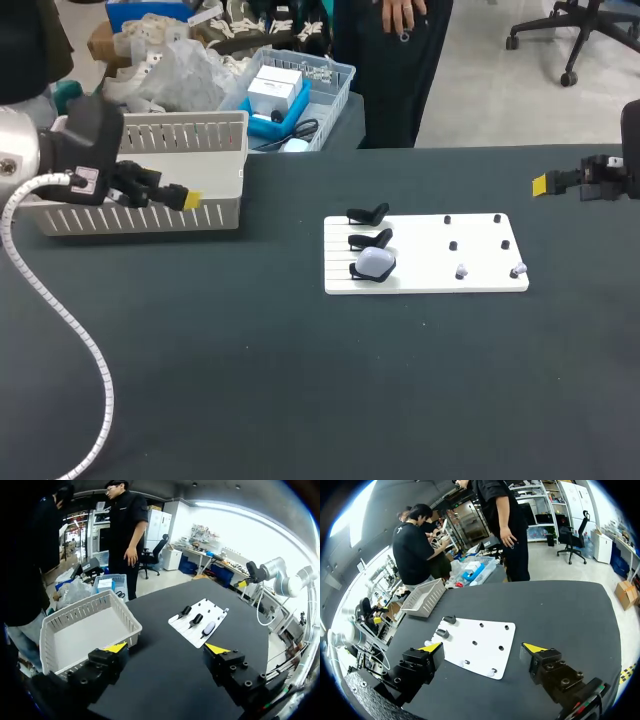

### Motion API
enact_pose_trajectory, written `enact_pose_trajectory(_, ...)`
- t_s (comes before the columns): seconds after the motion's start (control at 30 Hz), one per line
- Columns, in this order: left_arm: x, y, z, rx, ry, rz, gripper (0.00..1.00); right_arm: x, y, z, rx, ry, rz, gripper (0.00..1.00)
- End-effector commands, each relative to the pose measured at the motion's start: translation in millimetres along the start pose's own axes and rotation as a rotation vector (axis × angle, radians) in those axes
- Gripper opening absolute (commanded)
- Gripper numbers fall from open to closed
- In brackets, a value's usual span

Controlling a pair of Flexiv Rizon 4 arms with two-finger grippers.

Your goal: Pick up each earbud case from the left stands, insert the matching earbuds, close the lid, and place the case in the box.

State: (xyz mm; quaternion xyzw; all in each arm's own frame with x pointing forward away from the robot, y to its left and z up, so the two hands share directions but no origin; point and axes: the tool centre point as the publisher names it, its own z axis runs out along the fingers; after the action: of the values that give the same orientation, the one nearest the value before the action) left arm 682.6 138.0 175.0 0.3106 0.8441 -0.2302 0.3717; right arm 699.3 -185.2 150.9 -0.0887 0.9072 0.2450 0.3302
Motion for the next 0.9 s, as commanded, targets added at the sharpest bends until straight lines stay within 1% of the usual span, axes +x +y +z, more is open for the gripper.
enact_pose_trajectory(0.03,-2.8,2.3,2,0.231,-0.019,0.111,1.00,0,-1,0,-0.002,0.001,-0.001,1.00)
enact_pose_trajectory(0.1,-5.3,2.8,7,0.231,-0.023,0.151,1.00,0,-1,0,-0.002,0.001,-0.001,1.00)
enact_pose_trajectory(0.2,-8.3,5.2,12,0.245,-0.027,0.240,1.00,0,-1,0,-0.002,0.001,-0.001,1.00)
enact_pose_trajectory(0.3,-11.8,8.5,17,0.269,-0.021,0.299,1.00,0,-1,0,-0.002,0.001,-0.001,1.00)
enact_pose_trajectory(0.4,-12.7,11.9,21,0.271,-0.024,0.366,1.00,0,-1,0,-0.002,0.001,-0.001,1.00)
enact_pose_trajectory(0.53,-13.3,14.5,26,0.312,-0.013,0.394,1.00,0,-1,0,-0.002,0.001,-0.001,1.00)
enact_pose_trajectory(0.6,-14.9,13.0,29,0.330,-0.017,0.415,1.00,0,-1,0,-0.002,0.001,-0.001,1.00)
enact_pose_trajectory(0.63,-16.7,10.9,31,0.353,-0.025,0.441,1.00,0,-1,0,-0.002,0.001,-0.001,1.00)
enact_pose_trajectory(0.73,-19.8,4.1,32,0.407,-0.039,0.479,1.00,0,-1,0,-0.002,0.001,-0.001,1.00)
enact_pose_trajectory(0.8,-19.6,0.5,33,0.455,-0.034,0.499,1.00,0,-1,0,-0.002,0.001,-0.001,1.00)
enact_pose_trajectory(0.9,-16.0,-3.7,37,0.505,-0.026,0.531,1.00,0,-1,0,-0.002,0.001,-0.001,1.00)
